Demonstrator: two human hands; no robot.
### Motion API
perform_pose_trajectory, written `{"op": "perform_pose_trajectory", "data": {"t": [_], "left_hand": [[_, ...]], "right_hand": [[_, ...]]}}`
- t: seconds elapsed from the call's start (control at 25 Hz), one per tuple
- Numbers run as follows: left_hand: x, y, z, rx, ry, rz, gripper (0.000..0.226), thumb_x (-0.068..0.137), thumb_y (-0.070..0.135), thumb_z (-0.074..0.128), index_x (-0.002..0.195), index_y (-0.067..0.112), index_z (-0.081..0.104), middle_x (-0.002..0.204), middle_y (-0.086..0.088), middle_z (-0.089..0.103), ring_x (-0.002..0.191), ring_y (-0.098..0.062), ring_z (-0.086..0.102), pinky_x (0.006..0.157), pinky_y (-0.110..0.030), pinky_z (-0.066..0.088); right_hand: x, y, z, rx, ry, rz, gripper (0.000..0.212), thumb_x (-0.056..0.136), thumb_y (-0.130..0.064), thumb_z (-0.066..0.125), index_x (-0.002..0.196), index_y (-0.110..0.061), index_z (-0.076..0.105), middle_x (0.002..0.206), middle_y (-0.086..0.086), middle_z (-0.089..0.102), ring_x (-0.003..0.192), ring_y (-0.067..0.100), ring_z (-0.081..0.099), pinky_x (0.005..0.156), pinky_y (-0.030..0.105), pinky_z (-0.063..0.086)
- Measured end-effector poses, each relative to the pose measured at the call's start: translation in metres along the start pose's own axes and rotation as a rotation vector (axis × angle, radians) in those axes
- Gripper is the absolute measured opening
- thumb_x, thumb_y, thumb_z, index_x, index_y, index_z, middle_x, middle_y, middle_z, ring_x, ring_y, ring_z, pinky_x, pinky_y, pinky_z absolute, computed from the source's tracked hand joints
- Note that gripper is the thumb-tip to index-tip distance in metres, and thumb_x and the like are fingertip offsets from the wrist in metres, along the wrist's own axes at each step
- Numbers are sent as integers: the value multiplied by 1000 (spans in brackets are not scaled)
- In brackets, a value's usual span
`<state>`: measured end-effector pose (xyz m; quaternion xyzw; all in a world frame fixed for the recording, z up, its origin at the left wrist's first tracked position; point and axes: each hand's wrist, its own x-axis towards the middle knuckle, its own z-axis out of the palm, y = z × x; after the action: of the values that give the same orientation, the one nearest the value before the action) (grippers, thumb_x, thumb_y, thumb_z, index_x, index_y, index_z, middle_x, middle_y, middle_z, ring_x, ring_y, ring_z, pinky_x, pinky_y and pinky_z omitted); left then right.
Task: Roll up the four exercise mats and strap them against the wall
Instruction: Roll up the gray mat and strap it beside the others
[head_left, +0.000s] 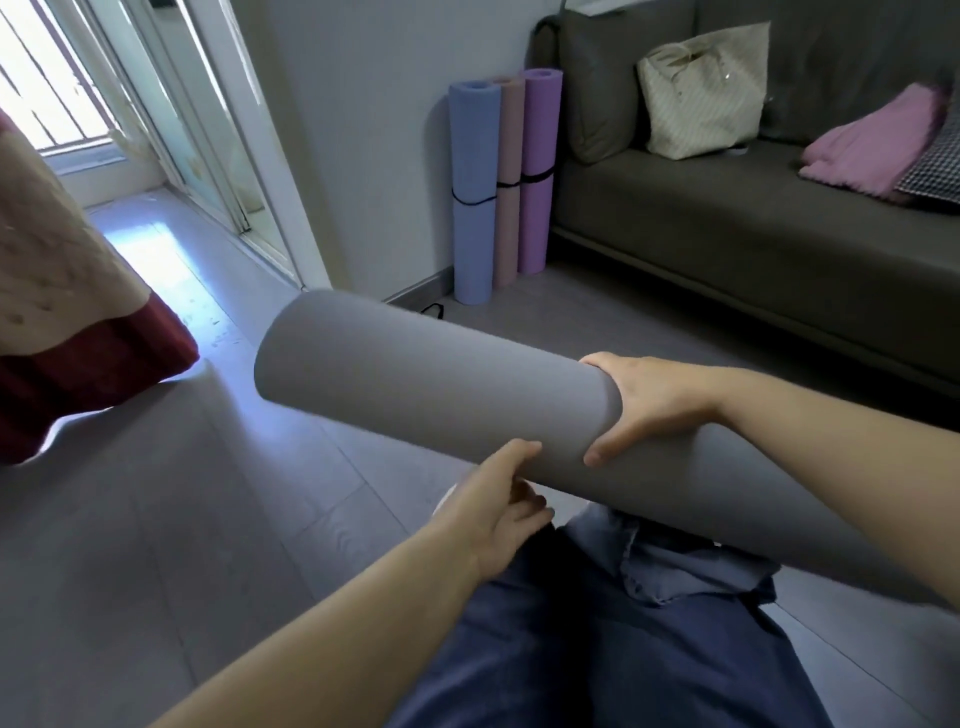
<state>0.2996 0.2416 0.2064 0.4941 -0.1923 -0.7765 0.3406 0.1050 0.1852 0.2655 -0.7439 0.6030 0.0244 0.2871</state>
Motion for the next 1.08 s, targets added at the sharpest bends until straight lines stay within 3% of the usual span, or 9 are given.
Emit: {"op": "perform_pose_trajectory", "data": {"t": [0.08, 0.28, 0.4, 0.56, 0.64, 0.72, 0.8, 0.88, 1.08], "left_hand": [[8, 17, 20, -42, -37, 122, 25, 89, 23, 58, 110, 12, 51, 94, -5, 52, 84, -22, 55, 72, -32, 50], [18, 84, 70, -36, -147, 385, 47, 93, 36, 46, 138, 26, 40, 123, -8, 55, 106, -28, 58, 72, -51, 55], [24, 122, 88, 89, -190, 474, 42, 96, 56, 34, 125, 31, 52, 126, -5, 57, 112, -29, 57, 86, -59, 50], [59, 136, 85, 299, -115, 488, 64, 87, 76, 20, 132, 39, 48, 131, 1, 55, 116, -24, 54, 92, -61, 46], [84, 133, 76, 364, -54, 479, 77, 74, 87, 21, 137, 46, 39, 141, 2, 46, 126, -24, 46, 93, -63, 43], [116, 128, 67, 424, -22, 441, 98, 51, 100, 26, 136, 52, 37, 148, 4, 37, 133, -26, 38, 95, -65, 39], [147, 120, 56, 480, -21, 424, 112, 39, 105, 26, 138, 54, 34, 151, 7, 32, 136, -25, 33, 98, -65, 37], [173, 108, 48, 500, -1, 418, 113, 38, 105, 25, 139, 55, 28, 153, 7, 27, 137, -23, 29, 102, -64, 33], [214, 87, 33, 506, 32, 345, 120, 36, 106, 23, 144, 52, 22, 156, 10, 21, 143, -18, 17, 110, -60, 22]], "right_hand": [[-7, 7, -14, 119, 121, 18, 101, 53, -55, 87, 136, -31, 34, 126, -10, 51, 112, 12, 51, 98, 34, 43], [-13, 16, -67, 362, 445, 38, 114, 54, -50, 87, 146, -25, 24, 127, -5, 43, 123, 17, 41, 98, 31, 38], [-7, 14, -84, 326, 544, 52, 106, 61, -45, 86, 144, -24, 24, 119, -6, 34, 127, 17, 25, 94, 29, 30], [21, 20, -78, 604, 487, -46, 69, 63, -72, 70, 115, -29, 62, 121, -8, 59, 115, 10, 52, 89, 26, 48], [37, 25, -62, 804, 408, 24, 58, 76, -77, 49, 111, -32, 57, 124, -8, 55, 104, 7, 55, 83, 21, 48], [55, 41, -40, 962, 344, 136, 73, 71, -84, 36, 129, -39, 41, 136, -8, 45, 112, 16, 50, 97, 40, 46], [75, 54, -21, 1221, 324, 147, 75, 65, -86, 32, 124, -42, 46, 133, -6, 48, 119, 23, 47, 98, 54, 43], [94, 68, -8, 1429, 340, 176, 74, 63, -85, 32, 116, -39, 54, 125, 0, 55, 121, 26, 48, 96, 57, 44], [124, 92, 16, 1473, 293, 261, 101, 62, -87, 35, 136, -19, 46, 123, 12, 61, 121, 25, 53, 97, 62, 43]]}}
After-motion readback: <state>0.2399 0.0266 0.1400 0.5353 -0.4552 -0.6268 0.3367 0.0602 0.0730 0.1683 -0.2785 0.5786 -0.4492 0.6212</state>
